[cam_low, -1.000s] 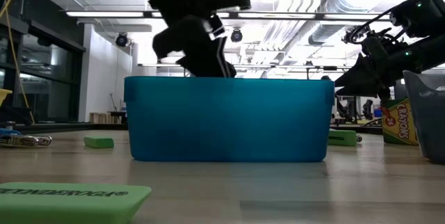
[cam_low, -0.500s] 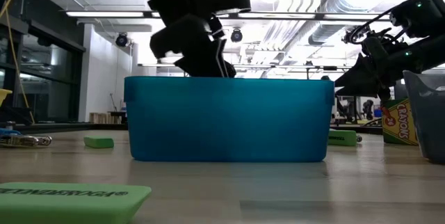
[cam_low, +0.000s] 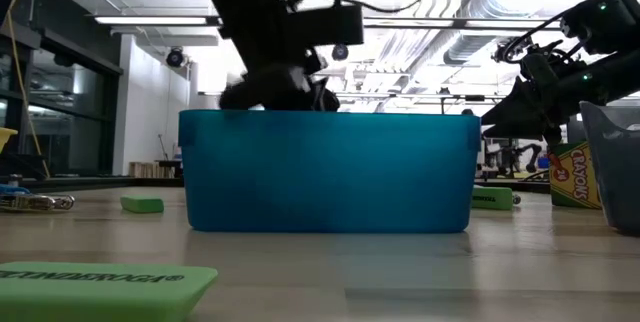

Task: Pick & Place School Supplies
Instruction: Put the yellow crayon box into the blue bin

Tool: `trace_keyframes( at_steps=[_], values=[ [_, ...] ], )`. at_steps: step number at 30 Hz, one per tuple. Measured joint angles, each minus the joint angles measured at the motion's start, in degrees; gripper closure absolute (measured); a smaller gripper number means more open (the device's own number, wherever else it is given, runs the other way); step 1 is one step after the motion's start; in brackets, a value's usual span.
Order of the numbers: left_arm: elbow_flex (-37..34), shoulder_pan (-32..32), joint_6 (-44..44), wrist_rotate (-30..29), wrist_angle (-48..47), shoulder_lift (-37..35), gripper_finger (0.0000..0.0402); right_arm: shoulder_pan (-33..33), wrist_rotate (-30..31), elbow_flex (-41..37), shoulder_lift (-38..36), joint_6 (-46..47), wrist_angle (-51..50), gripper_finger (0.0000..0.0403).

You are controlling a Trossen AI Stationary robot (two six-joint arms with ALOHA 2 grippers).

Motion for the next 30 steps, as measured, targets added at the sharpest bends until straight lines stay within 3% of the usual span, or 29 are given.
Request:
trace_keyframes(
  at_steps=[5, 11, 19, 30],
  values=[
    [0.0, 0.1, 0.7, -3.8, 0.0, -0.1, 0.0277, 0.0, 0.0, 0.0, 0.0, 0.0, 0.0, 0.0206],
    [0.4, -1.6, 2.4, -1.2, 0.1, -3.6, 0.0277, 0.0, 0.0, 0.0, 0.0, 0.0, 0.0, 0.0206],
    [0.4, -2.2, 4.9, -2.5, -0.3, -8.4, 0.0277, 0.0, 0.0, 0.0, 0.0, 0.0, -0.1, 0.0206],
    [0.4, -0.1, -1.6, -2.4, -11.6, -15.4, 0.0277, 0.0, 0.0, 0.0, 0.0, 0.0, -0.1, 0.0206]
  ],
)
